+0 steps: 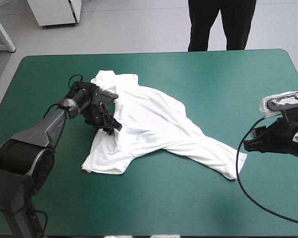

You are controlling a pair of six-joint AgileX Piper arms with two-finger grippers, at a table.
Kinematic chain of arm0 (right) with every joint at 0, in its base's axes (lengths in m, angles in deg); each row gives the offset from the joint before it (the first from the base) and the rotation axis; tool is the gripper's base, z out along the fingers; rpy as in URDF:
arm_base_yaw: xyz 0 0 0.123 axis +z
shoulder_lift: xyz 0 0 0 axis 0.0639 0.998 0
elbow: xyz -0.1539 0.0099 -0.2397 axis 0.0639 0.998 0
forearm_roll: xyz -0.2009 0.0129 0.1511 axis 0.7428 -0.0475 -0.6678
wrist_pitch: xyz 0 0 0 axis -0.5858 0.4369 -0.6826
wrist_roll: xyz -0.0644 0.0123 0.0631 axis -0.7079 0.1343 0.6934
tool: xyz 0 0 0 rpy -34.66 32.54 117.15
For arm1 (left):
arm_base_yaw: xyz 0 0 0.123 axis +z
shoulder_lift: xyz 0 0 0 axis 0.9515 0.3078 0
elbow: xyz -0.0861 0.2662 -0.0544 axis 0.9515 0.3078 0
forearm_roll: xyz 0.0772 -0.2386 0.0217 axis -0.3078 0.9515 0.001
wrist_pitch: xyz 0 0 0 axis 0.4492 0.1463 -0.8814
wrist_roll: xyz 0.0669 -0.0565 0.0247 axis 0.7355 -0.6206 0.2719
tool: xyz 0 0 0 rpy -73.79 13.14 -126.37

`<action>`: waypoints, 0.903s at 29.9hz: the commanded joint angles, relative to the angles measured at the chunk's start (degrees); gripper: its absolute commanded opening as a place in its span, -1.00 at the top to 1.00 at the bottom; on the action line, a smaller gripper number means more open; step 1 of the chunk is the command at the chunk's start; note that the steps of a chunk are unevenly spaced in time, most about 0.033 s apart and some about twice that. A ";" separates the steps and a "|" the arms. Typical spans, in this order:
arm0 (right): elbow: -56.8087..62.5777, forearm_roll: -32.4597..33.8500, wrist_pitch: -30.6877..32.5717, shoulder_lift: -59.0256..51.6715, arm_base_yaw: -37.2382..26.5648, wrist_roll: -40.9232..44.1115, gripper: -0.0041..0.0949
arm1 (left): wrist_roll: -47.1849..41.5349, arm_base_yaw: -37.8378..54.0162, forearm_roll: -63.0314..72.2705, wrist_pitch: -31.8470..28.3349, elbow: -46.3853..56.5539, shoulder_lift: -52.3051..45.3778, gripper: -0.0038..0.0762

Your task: Fold the cloth

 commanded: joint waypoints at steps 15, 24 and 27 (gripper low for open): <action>3.69 -1.81 -0.68 18.52 0.23 -0.57 -0.31 | 2.12 -0.44 7.09 0.48 0.24 1.35 0.93; 3.69 0.26 -1.03 28.82 0.23 0.97 -0.32 | 2.78 -0.44 7.37 0.59 0.24 1.24 0.93; 3.69 1.23 -2.31 31.41 0.23 1.11 -0.32 | 2.94 -0.44 7.61 0.48 0.24 1.24 0.93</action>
